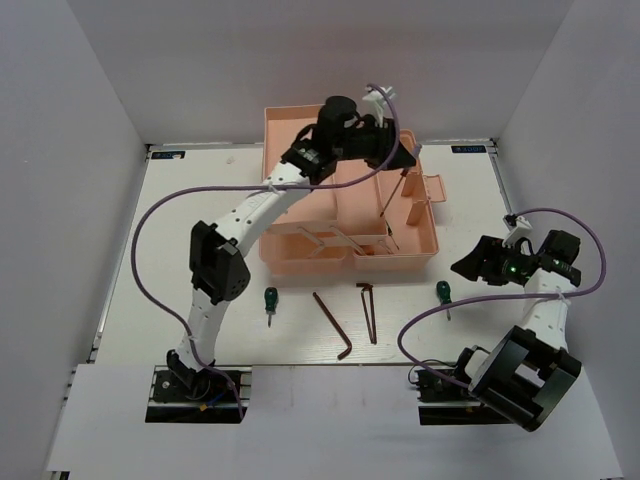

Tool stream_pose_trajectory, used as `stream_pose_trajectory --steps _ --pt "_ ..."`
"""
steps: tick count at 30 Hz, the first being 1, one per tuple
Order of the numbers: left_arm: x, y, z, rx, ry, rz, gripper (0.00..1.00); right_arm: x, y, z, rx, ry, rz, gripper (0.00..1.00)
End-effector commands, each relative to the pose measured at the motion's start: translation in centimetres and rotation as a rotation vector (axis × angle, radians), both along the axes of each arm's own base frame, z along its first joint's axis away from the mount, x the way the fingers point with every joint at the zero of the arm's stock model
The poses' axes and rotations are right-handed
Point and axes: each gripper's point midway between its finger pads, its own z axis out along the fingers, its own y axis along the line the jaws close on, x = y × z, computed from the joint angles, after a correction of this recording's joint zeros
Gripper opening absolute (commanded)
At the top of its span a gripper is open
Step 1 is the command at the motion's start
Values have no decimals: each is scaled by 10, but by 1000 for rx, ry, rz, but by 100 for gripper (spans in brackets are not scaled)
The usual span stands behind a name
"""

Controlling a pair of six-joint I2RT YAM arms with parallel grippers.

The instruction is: Sort the tools into containers

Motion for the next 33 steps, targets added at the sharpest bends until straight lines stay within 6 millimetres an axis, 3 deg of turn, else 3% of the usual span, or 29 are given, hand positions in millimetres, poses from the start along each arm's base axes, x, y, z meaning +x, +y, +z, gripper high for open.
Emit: stream_pose_trajectory --steps 1,7,10,13,16,18,19,20,23,27,28,29,30,33 --pt "10 -9 -4 15 12 84 0 7 -4 4 -25 -19 4 76" --pt "32 -35 -56 32 108 223 0 8 -3 2 -23 -9 1 74" --pt "32 -45 -63 21 116 242 0 7 -3 1 -28 -10 -1 74" --pt "38 -50 -86 34 153 259 0 5 -3 0 -30 -7 -4 74" --pt "42 -51 -96 57 158 301 0 5 -3 -1 -32 -4 3 81" --pt "44 -48 -100 68 173 325 20 4 -2 1 -27 -4 13 90" --pt "46 -47 -109 87 183 337 25 4 -1 0 -31 -7 23 90" --pt "45 -46 -112 98 191 338 37 3 0 0 -26 -6 29 90" --pt "45 -46 -112 98 191 338 59 -5 13 6 10 -35 109 90" --pt "39 -57 -87 45 156 264 68 -15 27 0 -12 -43 225 90" --pt "40 -56 -68 30 115 259 69 -18 21 -13 -63 -1 217 90" --pt "31 -60 -67 44 105 232 70 -16 23 -20 -89 -1 240 90" --pt "23 -60 -53 39 77 217 72 -18 19 -28 -122 27 237 87" --pt "-3 -51 -36 138 -67 223 73 -18 13 -52 -230 83 236 81"
